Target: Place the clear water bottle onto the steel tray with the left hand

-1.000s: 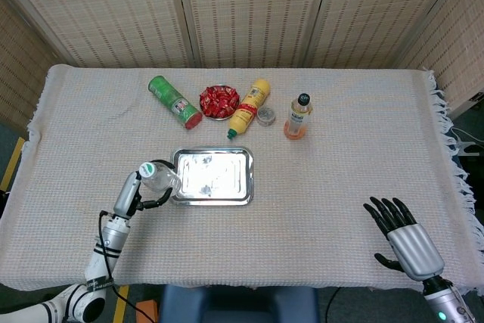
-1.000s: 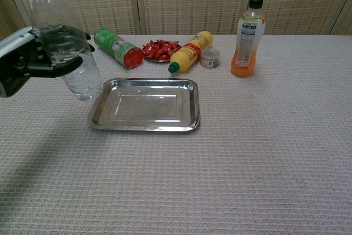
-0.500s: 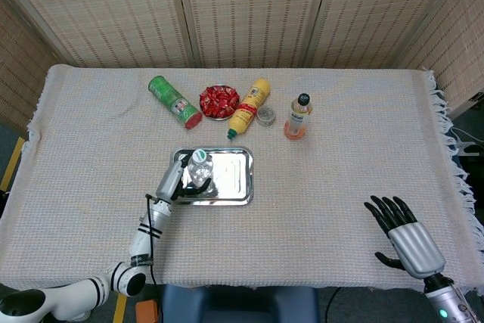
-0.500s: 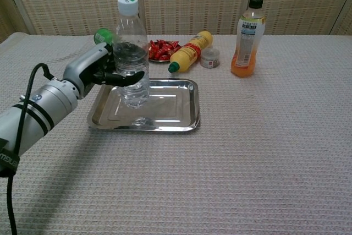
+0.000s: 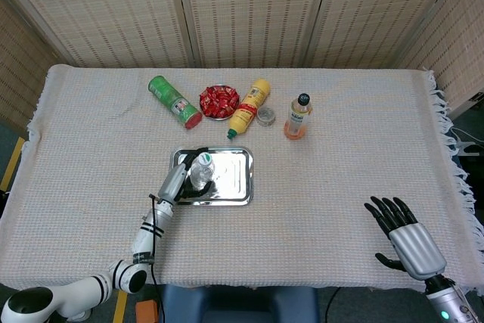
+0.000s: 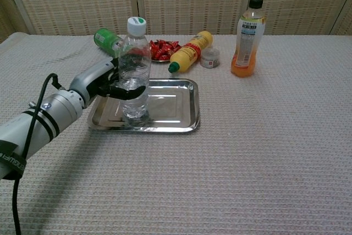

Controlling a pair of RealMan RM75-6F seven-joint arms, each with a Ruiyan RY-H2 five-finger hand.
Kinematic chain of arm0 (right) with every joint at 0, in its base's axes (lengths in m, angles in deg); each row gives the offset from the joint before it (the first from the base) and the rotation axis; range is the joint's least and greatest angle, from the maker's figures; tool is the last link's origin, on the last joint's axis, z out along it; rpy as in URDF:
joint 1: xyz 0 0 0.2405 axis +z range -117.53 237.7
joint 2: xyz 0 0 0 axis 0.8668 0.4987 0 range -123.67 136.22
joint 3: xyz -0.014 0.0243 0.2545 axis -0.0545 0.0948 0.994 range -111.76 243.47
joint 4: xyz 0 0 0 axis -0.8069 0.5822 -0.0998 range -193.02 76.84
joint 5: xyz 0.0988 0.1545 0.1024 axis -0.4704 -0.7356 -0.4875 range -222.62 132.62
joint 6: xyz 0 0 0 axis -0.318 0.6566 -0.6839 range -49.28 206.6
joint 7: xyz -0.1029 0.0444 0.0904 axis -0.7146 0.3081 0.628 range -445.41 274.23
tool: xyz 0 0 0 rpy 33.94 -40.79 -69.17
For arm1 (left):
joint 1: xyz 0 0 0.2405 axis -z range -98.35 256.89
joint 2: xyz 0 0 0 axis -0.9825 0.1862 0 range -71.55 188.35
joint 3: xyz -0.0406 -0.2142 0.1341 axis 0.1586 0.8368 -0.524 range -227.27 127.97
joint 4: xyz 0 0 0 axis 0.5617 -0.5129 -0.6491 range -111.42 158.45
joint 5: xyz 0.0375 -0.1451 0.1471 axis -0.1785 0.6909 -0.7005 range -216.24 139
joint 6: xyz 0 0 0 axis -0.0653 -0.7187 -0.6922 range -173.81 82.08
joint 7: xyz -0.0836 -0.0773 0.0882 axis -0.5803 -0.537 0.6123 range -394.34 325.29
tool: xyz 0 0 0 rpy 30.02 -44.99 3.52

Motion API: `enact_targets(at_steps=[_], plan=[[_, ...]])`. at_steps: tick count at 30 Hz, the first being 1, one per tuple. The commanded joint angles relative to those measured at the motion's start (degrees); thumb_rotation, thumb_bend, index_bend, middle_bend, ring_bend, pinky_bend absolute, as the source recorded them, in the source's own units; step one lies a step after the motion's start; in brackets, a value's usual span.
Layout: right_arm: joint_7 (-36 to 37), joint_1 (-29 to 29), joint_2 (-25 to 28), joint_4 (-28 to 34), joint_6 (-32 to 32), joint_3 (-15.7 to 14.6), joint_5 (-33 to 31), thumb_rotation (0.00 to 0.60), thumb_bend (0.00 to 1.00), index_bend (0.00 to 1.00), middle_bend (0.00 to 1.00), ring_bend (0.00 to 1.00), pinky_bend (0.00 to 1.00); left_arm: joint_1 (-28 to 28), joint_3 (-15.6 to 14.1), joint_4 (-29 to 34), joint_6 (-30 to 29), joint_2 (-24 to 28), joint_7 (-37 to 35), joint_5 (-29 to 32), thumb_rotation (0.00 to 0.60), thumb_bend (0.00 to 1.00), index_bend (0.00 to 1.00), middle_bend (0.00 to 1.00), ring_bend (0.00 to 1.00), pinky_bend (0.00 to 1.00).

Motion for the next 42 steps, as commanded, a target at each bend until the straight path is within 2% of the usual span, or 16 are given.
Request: enact_targets(at_steps=[1, 6, 15, 19, 28, 35, 39, 42], plan=[[-0.1, 0.0, 0.0, 0.0, 0.0, 0.0, 0.1, 0.600, 0.06, 0.00, 0.00, 0.00, 0.00, 0.0, -0.1, 0.1, -0.6, 0.2, 0.3, -0.4, 0.600, 0.47, 0.00, 0.00, 0.00, 0.06], [-0.2, -0.1, -0.1, 0.0, -0.1, 0.0, 0.1, 0.600, 0.06, 0.00, 0.00, 0.00, 0.00, -0.5, -0.3, 1.2, -1.6, 1.1, -0.1, -0.9, 0.600, 0.43, 0.00, 0.00, 0.00, 0.00], [-0.9, -0.1, -0.4, 0.0, 0.0, -0.1, 0.2, 0.600, 0.06, 0.00, 0.00, 0.00, 0.00, -1.0, -1.7, 4.9, 0.5, 5.5, 1.5, -0.8, 0.600, 0.38, 0.00, 0.00, 0.00, 0.00], [-1.2, -0.1, -0.5, 0.1, 0.1, -0.2, 0.2, 0.600, 0.06, 0.00, 0.00, 0.00, 0.00, -1.3, -1.4, 5.3, 0.7, 6.0, 0.8, -0.2, 0.600, 0.36, 0.00, 0.00, 0.00, 0.00], [-1.1, -0.1, -0.5, 0.0, 0.0, -0.1, 0.2, 0.600, 0.06, 0.00, 0.00, 0.00, 0.00, -1.6, -2.1, 4.8, 1.2, 7.0, 0.5, -0.2, 0.600, 0.36, 0.00, 0.00, 0.00, 0.00], [-1.1, -0.1, -0.6, -0.1, -0.2, -0.3, 0.6, 0.600, 0.06, 0.00, 0.00, 0.00, 0.00, -2.0, -3.0, 6.5, 6.3, 10.7, 0.4, 2.1, 0.600, 0.45, 0.00, 0.00, 0.00, 0.00], [-1.2, -0.1, -0.6, -0.1, -0.1, -0.3, 0.5, 0.600, 0.06, 0.00, 0.00, 0.00, 0.00, -2.0, -3.0, 6.7, 6.5, 11.1, 0.0, 2.0, 0.600, 0.41, 0.00, 0.00, 0.00, 0.00], [-1.3, 0.0, -0.7, -0.1, 0.1, -0.2, 0.5, 0.600, 0.06, 0.00, 0.00, 0.00, 0.00, -2.1, -3.8, 7.9, 7.1, 13.0, -1.5, 0.5, 0.600, 0.34, 0.00, 0.00, 0.00, 0.00]])
